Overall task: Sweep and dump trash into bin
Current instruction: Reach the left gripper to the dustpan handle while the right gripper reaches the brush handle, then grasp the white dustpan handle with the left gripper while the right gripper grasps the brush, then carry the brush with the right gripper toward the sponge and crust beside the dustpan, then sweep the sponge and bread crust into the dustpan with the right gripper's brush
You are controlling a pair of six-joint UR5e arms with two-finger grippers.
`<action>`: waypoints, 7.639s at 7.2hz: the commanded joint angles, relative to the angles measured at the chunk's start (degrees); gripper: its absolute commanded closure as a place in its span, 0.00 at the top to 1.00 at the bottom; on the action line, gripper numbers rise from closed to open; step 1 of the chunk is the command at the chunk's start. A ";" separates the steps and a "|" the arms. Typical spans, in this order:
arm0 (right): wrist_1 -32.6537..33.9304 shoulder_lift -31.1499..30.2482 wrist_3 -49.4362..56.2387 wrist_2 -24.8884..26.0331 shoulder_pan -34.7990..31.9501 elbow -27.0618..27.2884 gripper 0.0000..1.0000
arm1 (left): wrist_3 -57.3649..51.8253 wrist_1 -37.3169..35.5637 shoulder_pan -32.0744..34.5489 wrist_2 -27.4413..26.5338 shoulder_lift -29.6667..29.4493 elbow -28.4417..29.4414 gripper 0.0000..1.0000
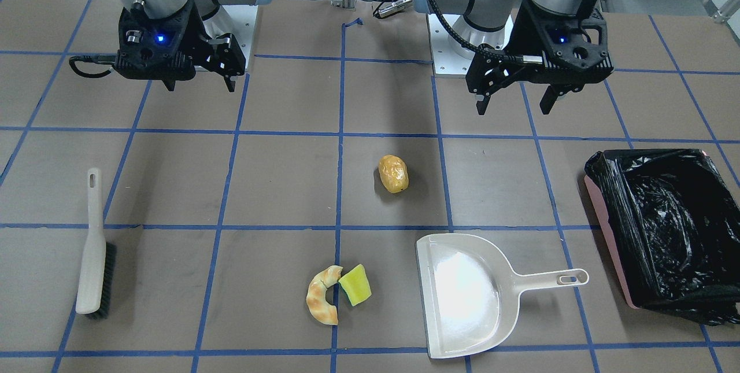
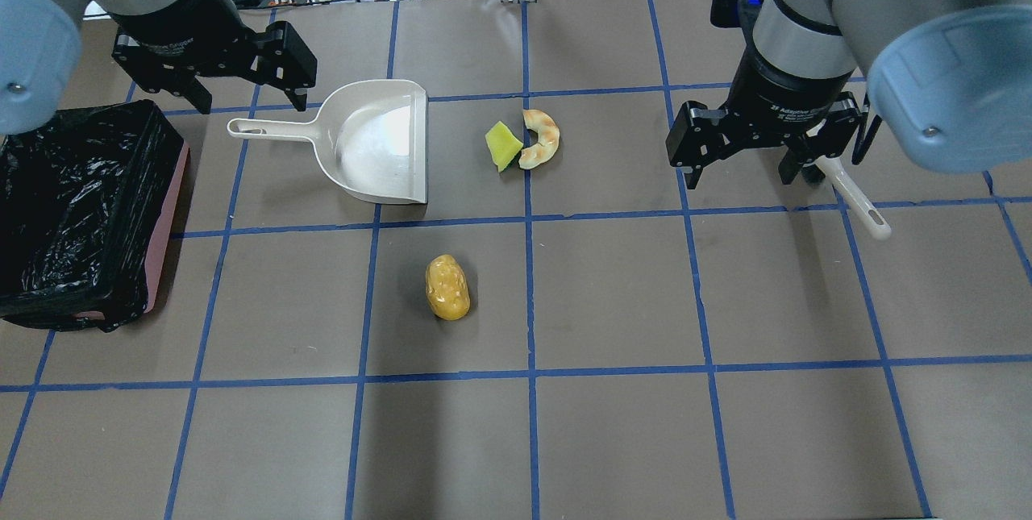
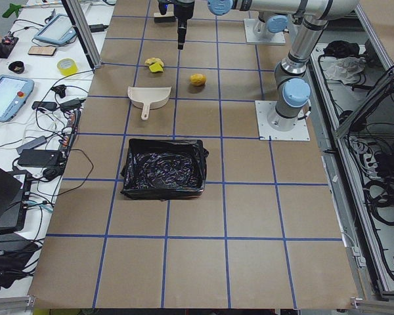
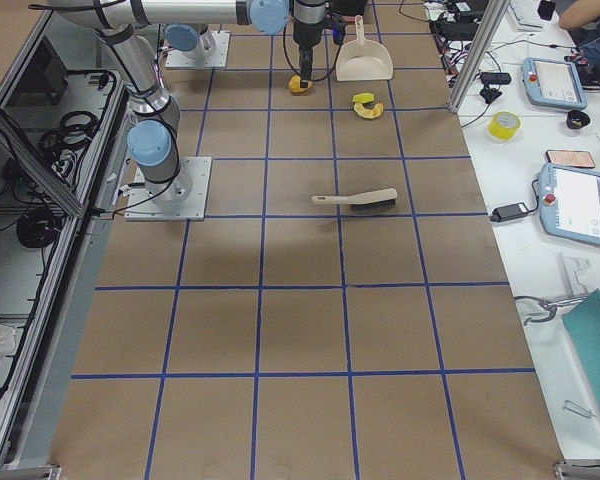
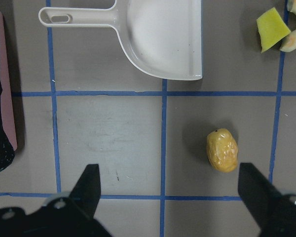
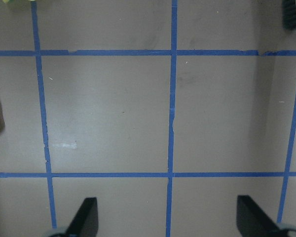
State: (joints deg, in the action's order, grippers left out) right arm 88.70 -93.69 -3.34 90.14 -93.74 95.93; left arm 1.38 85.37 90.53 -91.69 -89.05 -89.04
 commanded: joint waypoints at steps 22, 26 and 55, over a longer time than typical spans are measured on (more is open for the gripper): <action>34.79 22.33 42.80 5.75 26.06 12.88 0.55 | -90.86 -28.50 -12.05 0.46 -29.24 -0.78 0.96; 32.08 21.80 42.19 5.67 26.15 12.27 0.00 | -90.07 -29.12 -10.82 0.90 -32.24 -1.14 0.98; 28.28 46.66 -43.23 -9.27 -27.72 -25.60 0.00 | -90.15 -35.45 -5.45 1.43 -33.56 -4.30 0.00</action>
State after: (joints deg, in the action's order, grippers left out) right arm 116.92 -48.32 -44.36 82.24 -120.00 72.81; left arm -88.78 50.00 85.08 -90.31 -122.74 -93.32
